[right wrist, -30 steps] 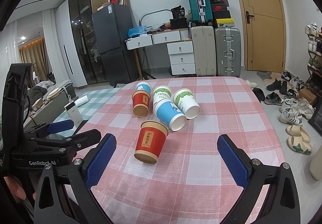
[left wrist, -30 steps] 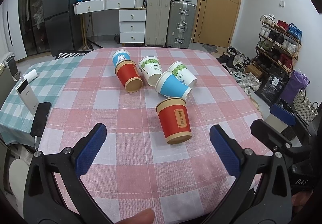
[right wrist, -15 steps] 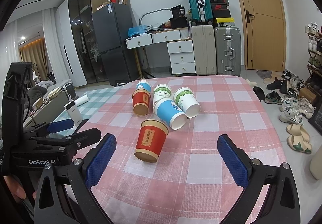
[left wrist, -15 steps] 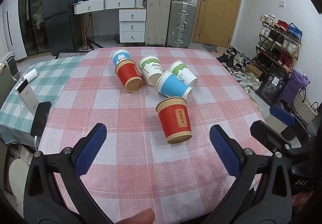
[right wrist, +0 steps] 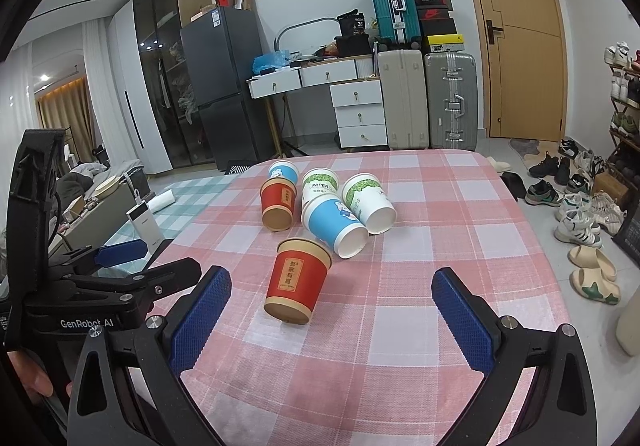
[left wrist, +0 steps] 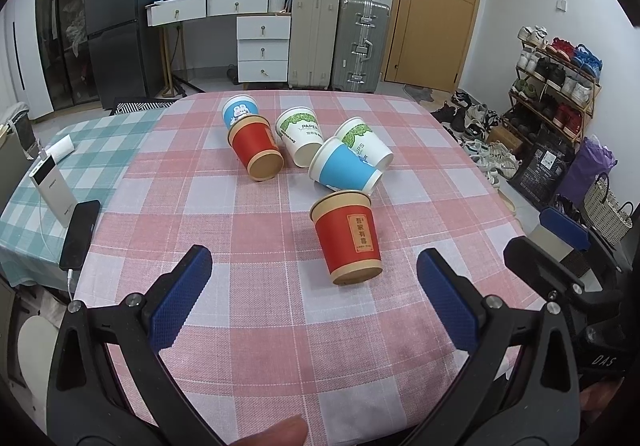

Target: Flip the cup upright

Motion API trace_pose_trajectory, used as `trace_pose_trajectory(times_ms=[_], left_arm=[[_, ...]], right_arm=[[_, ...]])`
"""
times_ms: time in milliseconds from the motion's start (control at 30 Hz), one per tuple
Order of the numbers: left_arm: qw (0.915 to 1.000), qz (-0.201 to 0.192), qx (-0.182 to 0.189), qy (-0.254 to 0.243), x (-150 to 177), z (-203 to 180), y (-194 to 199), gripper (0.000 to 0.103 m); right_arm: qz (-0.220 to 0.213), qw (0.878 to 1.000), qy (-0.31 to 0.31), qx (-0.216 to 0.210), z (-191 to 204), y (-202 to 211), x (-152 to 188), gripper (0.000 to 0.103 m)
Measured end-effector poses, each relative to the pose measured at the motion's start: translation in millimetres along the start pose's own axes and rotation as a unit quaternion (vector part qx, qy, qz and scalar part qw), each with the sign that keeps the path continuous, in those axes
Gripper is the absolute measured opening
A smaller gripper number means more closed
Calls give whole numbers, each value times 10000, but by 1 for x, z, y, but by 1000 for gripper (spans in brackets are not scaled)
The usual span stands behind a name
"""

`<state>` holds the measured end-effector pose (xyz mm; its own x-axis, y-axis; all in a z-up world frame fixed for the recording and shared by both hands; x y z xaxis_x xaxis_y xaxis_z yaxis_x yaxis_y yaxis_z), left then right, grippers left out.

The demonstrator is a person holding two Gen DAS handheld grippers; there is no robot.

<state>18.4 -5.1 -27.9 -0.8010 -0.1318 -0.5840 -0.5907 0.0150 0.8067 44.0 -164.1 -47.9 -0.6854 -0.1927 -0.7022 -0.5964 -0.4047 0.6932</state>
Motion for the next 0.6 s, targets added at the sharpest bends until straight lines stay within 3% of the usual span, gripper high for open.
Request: trace_pose_trajectory(times_ms=[333,600], left_arm=[[10000,52,7,-6,2,-1,-4,102],[9985,517,184,70,-13,2,-41,102]], right_arm=[[18,10000,-32,-7,-3,-1,0,102],[42,9995,-288,96,-29,-6,-2,102]])
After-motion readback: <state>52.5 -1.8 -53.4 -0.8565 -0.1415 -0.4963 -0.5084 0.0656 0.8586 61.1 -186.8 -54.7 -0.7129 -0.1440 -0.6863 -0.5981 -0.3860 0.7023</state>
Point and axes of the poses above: each gripper's, at about its wrist camera, not at the fingertips, and y roughly against the way its jaws point, z to its left, x to its underside, the point moved 3 cm from there along -y, roughly the way its jaws point, and after that the axes turned 13 degrees about z, right-handed, at the moved point
